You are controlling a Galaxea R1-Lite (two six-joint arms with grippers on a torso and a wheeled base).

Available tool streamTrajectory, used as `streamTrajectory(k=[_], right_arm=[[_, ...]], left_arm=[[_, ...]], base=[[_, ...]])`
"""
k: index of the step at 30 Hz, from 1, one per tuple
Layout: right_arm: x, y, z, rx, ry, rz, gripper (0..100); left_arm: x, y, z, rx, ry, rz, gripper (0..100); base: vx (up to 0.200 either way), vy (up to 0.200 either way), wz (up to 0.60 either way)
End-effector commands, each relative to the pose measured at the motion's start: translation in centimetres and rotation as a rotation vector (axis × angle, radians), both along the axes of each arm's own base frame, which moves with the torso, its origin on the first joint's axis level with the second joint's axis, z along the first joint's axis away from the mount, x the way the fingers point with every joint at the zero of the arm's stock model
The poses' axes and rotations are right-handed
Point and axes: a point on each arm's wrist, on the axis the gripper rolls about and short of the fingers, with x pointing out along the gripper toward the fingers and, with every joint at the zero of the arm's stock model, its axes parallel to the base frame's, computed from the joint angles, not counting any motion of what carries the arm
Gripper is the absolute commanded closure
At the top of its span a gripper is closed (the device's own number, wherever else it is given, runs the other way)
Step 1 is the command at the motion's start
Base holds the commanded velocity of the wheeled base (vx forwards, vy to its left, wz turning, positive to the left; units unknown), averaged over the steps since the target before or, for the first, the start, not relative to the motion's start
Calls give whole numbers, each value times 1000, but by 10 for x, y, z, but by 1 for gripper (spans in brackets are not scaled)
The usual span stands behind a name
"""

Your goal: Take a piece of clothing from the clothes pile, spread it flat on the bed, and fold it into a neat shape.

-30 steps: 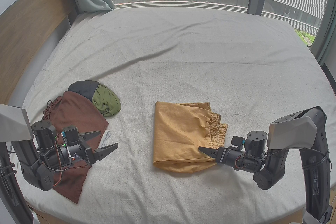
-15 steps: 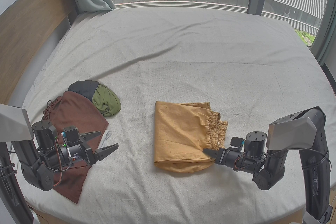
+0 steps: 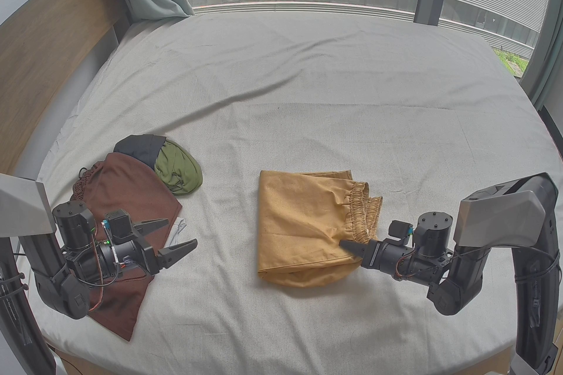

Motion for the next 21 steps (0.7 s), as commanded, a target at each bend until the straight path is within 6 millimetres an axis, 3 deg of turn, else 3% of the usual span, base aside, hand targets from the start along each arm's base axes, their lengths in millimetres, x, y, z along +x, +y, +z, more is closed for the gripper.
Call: streamTrajectory(k=[1, 9, 21], right_arm=[[-1, 3, 25, 26, -68, 13, 100], [-12, 11, 57, 62, -140, 59, 100], [-20, 11, 83, 98, -199, 124, 100]], left_arm=[[0, 1, 1, 0, -5, 4, 0], [0, 1, 2, 0, -8, 4, 0], [0, 2, 6, 0, -25, 7, 0]], base=[[0, 0, 0], [0, 0, 0], [0, 0, 0]])
